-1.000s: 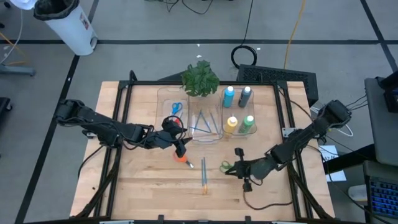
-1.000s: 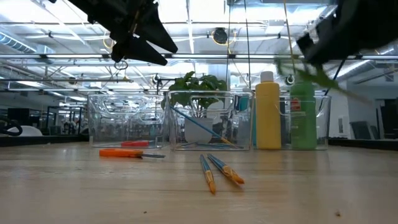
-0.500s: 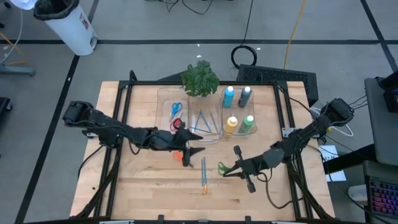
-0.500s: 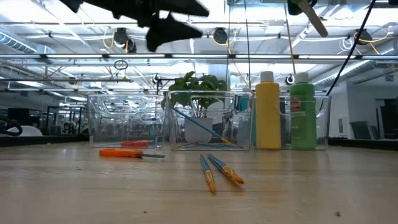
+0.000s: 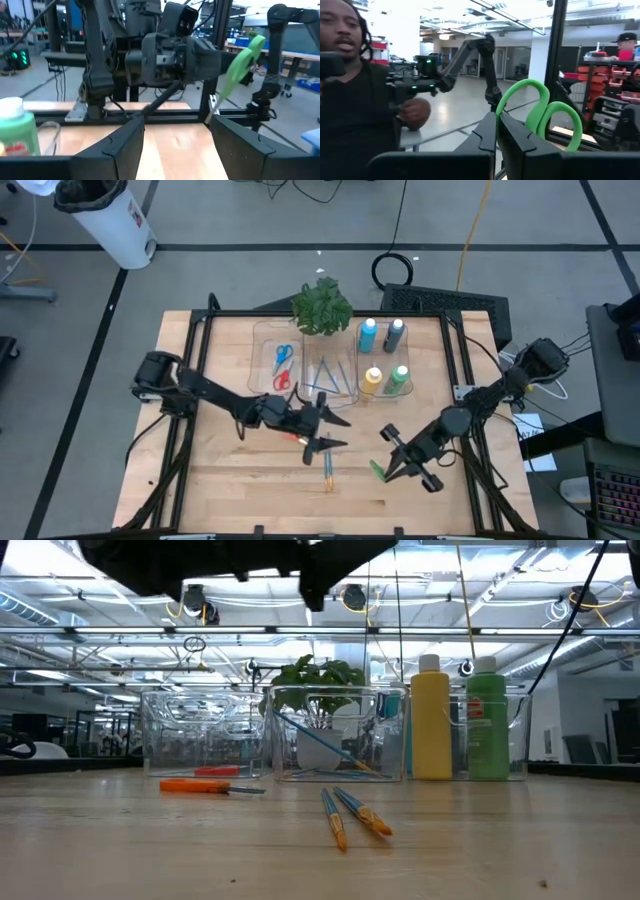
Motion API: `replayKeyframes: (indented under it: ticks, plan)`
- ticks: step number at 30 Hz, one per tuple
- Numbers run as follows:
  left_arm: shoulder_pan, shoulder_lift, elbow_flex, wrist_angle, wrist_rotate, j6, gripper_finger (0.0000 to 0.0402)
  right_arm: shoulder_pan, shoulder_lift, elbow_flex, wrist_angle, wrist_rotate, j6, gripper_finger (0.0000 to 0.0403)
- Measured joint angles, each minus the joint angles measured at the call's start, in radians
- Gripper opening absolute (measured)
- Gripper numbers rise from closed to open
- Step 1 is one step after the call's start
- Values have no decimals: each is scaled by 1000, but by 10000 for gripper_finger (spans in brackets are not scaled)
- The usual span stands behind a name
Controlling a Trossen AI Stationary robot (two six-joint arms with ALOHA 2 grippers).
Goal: Pick & Place Paint Supplies
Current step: Put the green scissors into the left transparent bin
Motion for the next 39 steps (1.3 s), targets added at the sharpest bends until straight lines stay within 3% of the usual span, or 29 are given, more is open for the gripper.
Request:
replayKeyframes:
  ticks: [9,14,19,27,32,39]
  plan:
    - [-26,128,225,-61,123,85,237,-12,42,0,6,32,11,0]
    - [-52,164,322,-182,158,128,237,-26,45,0,10,31,38,0]
    - [-60,162,354,-255,149,133,237,-26,44,0,10,35,36,0]
    - [-59,163,354,-265,141,179,233,-26,44,1,-20,157,35,0]
    - [-59,163,354,-264,141,191,180,-26,44,1,-21,160,35,0]
    - [-59,163,354,-270,150,186,59,-26,44,2,-21,181,36,0]
